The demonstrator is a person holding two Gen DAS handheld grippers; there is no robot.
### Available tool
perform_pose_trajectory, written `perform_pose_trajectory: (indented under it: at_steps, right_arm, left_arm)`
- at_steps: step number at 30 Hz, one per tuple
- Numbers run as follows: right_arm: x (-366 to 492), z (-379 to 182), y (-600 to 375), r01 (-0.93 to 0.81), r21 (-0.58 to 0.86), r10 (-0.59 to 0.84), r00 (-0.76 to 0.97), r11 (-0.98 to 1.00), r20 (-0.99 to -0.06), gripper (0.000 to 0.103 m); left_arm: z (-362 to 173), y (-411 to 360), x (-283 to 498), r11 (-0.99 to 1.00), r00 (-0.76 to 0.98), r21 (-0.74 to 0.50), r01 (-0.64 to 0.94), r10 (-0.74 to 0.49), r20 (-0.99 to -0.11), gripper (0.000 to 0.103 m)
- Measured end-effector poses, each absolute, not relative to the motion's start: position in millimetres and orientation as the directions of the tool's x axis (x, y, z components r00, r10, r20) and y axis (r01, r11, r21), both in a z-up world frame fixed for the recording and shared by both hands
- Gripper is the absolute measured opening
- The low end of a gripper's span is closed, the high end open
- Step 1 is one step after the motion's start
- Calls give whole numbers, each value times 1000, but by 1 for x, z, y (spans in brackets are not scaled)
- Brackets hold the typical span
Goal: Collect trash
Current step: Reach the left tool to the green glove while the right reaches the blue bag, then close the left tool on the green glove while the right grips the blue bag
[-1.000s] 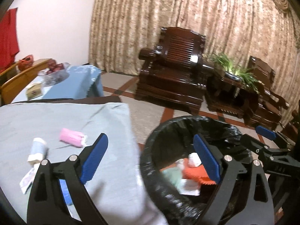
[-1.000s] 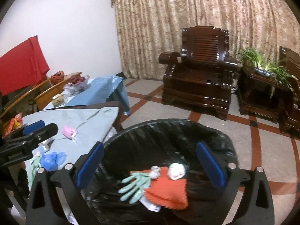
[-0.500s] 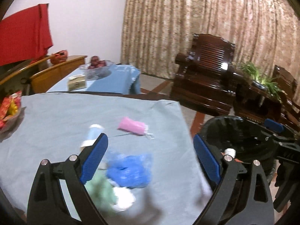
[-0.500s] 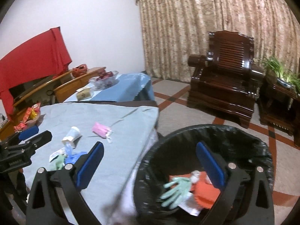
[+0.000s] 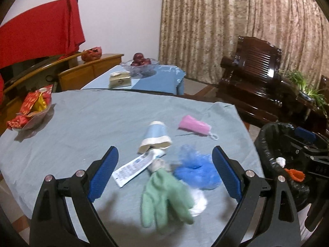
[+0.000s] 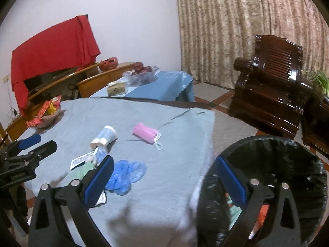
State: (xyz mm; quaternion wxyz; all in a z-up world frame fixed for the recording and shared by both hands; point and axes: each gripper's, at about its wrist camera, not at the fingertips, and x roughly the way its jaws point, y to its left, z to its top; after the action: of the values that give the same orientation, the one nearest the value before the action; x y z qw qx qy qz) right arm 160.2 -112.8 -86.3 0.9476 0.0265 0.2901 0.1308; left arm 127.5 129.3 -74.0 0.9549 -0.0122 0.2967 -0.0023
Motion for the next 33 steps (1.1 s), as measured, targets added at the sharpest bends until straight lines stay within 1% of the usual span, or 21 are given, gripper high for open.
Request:
perform_pose_trajectory:
  at_steps: [10,19,33]
  right_arm:
    - [179,-110,-73,-275,127,297,760,953,-579,97]
    - [203,-143,-36,-304,113,304,711,946,-634,97]
    - [224,-179,-7,-339,119,319,628,933,-710,96]
  left_arm:
    - [-98,155,133,999,806,-17,-36,19,-592,90]
    - [-115,173,140,997,785,-22,-69,40,-618,90]
    - [-134,191,151,995,766,-35,-91,47,-641,90]
